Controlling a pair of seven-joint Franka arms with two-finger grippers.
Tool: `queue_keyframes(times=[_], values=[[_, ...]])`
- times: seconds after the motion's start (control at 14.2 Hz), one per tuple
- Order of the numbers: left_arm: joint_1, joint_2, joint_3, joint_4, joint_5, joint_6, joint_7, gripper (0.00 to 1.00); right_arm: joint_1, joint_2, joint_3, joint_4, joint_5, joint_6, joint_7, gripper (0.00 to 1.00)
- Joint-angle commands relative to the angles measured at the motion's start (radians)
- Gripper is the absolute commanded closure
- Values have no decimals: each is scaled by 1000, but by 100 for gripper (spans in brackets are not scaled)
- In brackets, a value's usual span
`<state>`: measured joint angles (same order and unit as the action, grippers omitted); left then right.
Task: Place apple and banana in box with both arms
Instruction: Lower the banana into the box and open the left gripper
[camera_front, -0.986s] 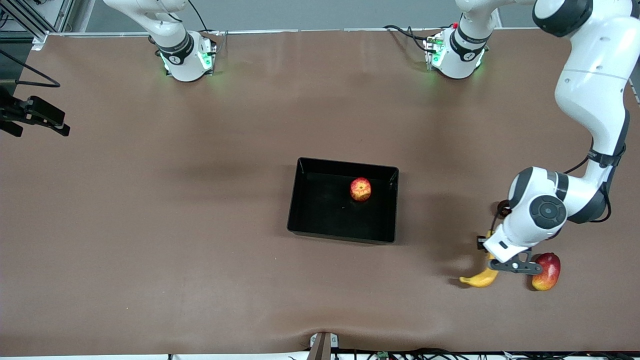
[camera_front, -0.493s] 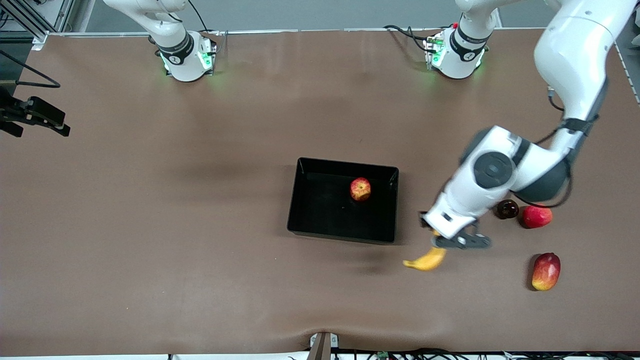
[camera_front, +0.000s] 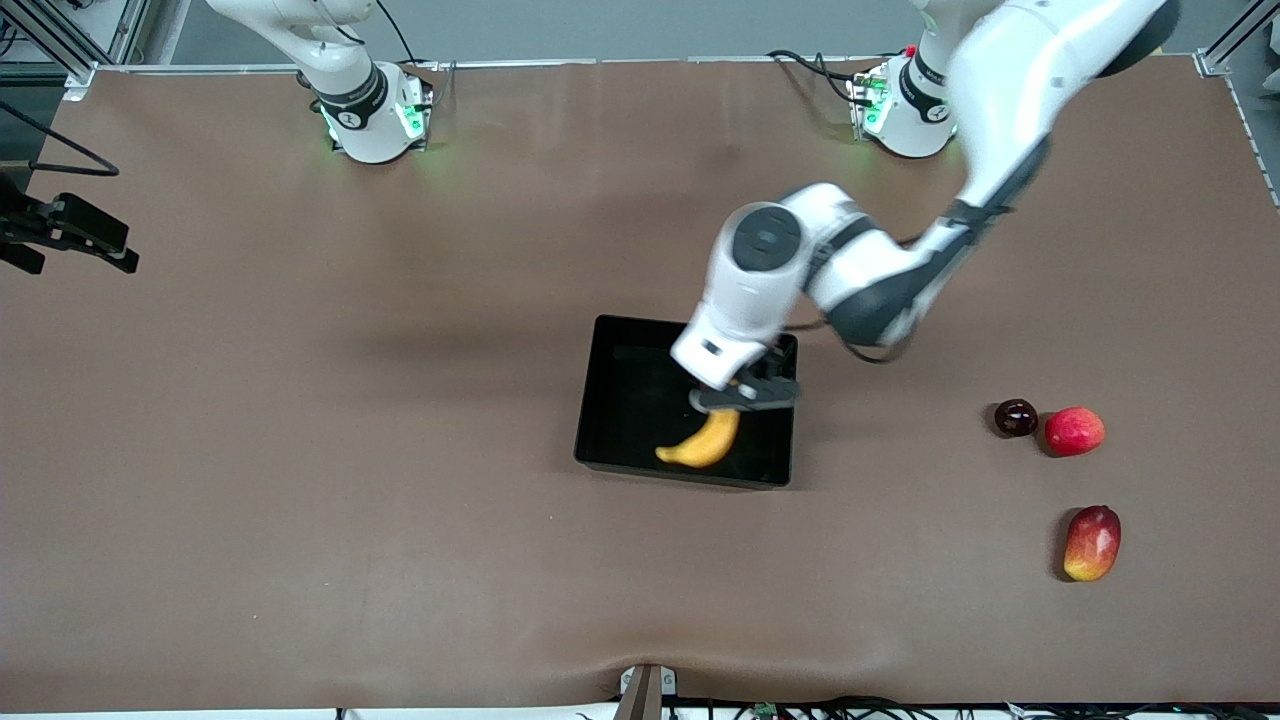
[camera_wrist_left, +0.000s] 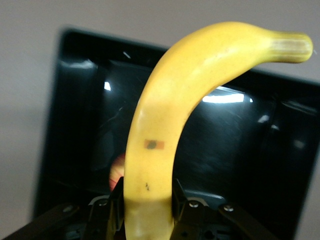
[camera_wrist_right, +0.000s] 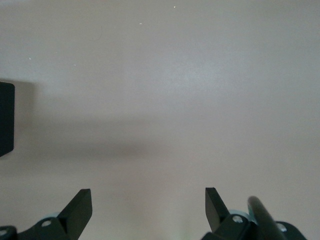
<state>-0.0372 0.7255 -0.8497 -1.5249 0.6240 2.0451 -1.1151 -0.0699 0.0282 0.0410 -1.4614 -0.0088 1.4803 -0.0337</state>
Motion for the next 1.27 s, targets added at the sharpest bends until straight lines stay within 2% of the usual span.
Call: queue_keyframes(times=[0.0, 0.42, 0.63, 0.7, 0.77, 0.92, 0.99, 1.06, 1.2], values=[[-168, 46, 118, 97, -12, 13, -74, 100, -5, -1, 3, 7, -14, -8, -11, 0], [-319, 144, 285, 126, -12, 170, -115, 100, -4, -5, 3, -10, -14, -5, -15, 0], [-337, 172, 311, 124, -10, 181, -126, 100, 1, -14, 3, -45, -14, 8, -21, 0], [-337, 179, 313, 124, -10, 181, -124, 97, -1, -16, 3, -51, -13, 6, -25, 0], [-339, 187, 313, 124, -10, 181, -121, 84, -4, -19, 2, -54, -13, 3, -26, 0], [-342, 192, 313, 121, -7, 181, -124, 46, -18, -45, 0, -98, -13, 26, -49, 0], [-343, 190, 313, 123, -7, 181, -126, 6, -13, -68, 0, -131, -13, 47, -51, 0], [-342, 181, 313, 124, -6, 179, -127, 0, -11, -83, 2, -155, -13, 63, -51, 0], [-326, 131, 313, 124, -9, 158, -127, 0, -10, -97, 2, -174, -13, 67, -52, 0]])
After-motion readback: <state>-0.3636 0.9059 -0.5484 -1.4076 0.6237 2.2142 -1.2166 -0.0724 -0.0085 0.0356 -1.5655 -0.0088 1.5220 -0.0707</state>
